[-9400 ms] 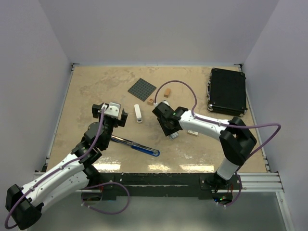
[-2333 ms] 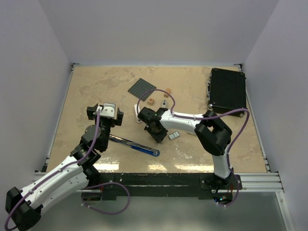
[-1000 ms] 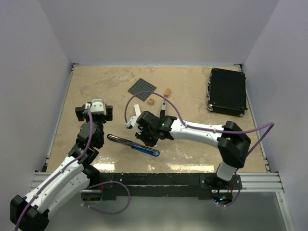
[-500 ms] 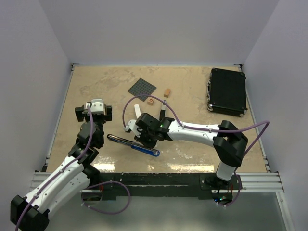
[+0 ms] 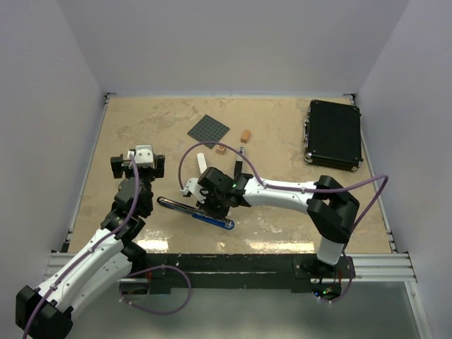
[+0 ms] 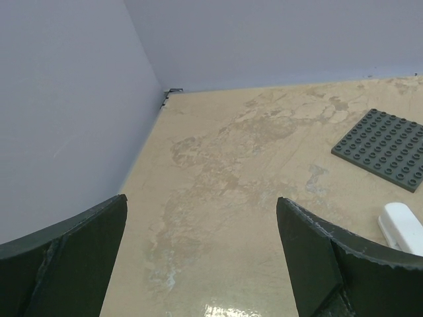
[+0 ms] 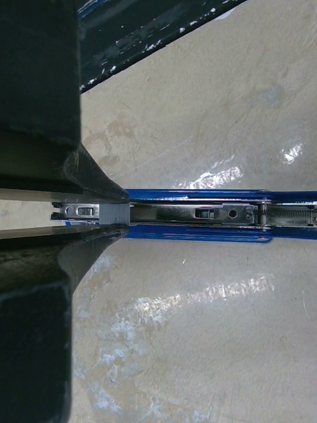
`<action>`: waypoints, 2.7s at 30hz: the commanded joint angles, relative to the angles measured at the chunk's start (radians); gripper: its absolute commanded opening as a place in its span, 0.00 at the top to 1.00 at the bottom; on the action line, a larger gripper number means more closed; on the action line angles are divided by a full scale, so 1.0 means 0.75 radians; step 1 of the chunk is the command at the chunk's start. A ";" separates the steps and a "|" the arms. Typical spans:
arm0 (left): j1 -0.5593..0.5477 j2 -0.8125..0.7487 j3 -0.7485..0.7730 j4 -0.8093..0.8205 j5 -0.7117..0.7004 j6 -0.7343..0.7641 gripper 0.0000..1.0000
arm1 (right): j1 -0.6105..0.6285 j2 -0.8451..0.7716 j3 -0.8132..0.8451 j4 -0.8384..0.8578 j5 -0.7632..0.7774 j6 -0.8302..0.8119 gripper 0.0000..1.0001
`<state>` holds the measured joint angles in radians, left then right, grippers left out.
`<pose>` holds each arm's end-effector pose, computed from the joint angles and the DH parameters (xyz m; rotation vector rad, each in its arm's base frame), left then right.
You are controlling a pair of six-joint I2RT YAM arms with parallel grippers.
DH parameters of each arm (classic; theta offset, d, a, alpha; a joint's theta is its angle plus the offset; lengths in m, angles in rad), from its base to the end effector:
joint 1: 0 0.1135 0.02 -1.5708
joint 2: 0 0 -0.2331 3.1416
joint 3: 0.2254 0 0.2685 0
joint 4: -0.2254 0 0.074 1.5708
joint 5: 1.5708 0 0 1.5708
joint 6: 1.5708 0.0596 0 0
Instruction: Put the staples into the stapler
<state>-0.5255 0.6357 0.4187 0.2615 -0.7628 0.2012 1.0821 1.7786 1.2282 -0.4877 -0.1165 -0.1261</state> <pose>0.2092 -0.0737 0.2594 -0.0521 1.5466 0.3239 0.1771 0.3478 0.1411 -1.5582 2.1826 0.4754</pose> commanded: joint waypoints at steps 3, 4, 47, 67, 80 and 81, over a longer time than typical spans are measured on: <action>0.007 0.009 0.014 0.050 0.019 0.014 0.01 | 0.007 0.015 0.009 0.043 -0.037 -0.032 0.85; 0.009 0.009 0.014 0.050 0.017 0.014 0.01 | 0.009 0.019 0.013 0.041 -0.035 -0.034 0.85; 0.009 0.007 0.014 0.046 0.035 0.026 0.01 | 0.007 0.034 0.097 -0.059 0.055 0.023 0.72; 0.009 0.009 0.014 0.044 0.041 0.022 0.01 | 0.005 0.065 0.083 -0.039 0.104 0.076 0.64; 0.009 0.009 0.017 0.040 0.046 0.022 0.01 | -0.076 0.042 0.064 -0.047 0.047 0.131 0.69; 0.009 0.009 0.014 0.040 0.045 0.022 0.01 | -0.085 0.042 0.062 -0.047 0.013 0.133 0.69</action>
<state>-0.5240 0.6441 0.4187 0.2668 -0.7361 0.2050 1.0512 1.8275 1.2644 -0.5179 -0.0803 -0.0448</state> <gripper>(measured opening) 0.992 0.316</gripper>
